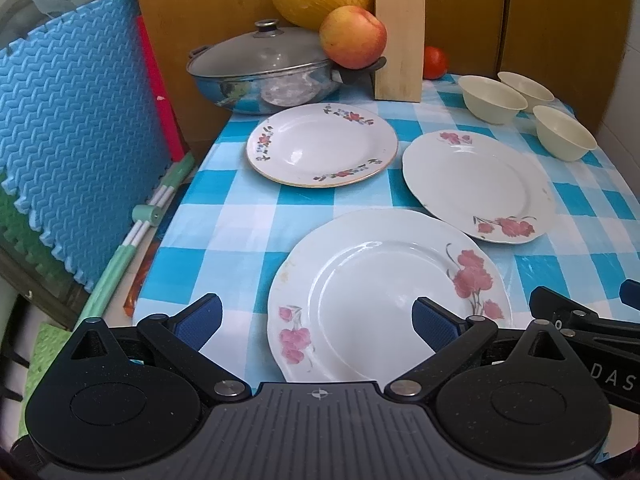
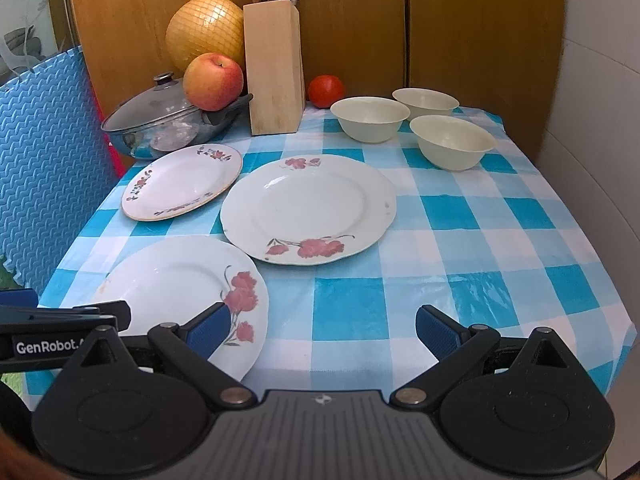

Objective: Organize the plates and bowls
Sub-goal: 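Move both grippers toward the rim of the pink-flower plate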

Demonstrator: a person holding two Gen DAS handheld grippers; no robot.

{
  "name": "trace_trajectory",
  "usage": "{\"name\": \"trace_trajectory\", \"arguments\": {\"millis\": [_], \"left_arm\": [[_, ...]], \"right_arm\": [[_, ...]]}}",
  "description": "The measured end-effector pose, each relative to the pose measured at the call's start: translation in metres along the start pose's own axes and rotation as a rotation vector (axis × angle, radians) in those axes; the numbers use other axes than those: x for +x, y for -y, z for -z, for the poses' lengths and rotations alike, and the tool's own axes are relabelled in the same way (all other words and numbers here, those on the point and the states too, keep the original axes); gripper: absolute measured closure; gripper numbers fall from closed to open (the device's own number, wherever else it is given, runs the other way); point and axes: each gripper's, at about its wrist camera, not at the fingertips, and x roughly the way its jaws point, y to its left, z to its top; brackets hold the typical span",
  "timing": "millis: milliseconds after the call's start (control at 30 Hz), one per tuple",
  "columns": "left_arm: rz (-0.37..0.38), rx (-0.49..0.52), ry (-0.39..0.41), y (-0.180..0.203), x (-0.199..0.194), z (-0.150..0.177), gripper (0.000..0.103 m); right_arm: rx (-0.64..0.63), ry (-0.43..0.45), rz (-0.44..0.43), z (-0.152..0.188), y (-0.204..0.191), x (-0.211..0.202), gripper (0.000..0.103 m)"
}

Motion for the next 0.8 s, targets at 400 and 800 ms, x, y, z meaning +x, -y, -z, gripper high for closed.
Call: {"name": "trace_trajectory", "arguments": {"millis": [400, 800], "left_arm": [[0.019, 0.032, 0.006, 0.0085, 0.0003, -0.0020, 0.003], [0.024, 0.036, -0.001, 0.0083, 0.0022, -0.0019, 0.003]], "right_arm": [[0.042, 0.000, 0.023, 0.0032, 0.0073, -0.0027, 0.006], [0.048, -0.008, 0.022, 0.0043, 0.0082, -0.0018, 0.006]]}}
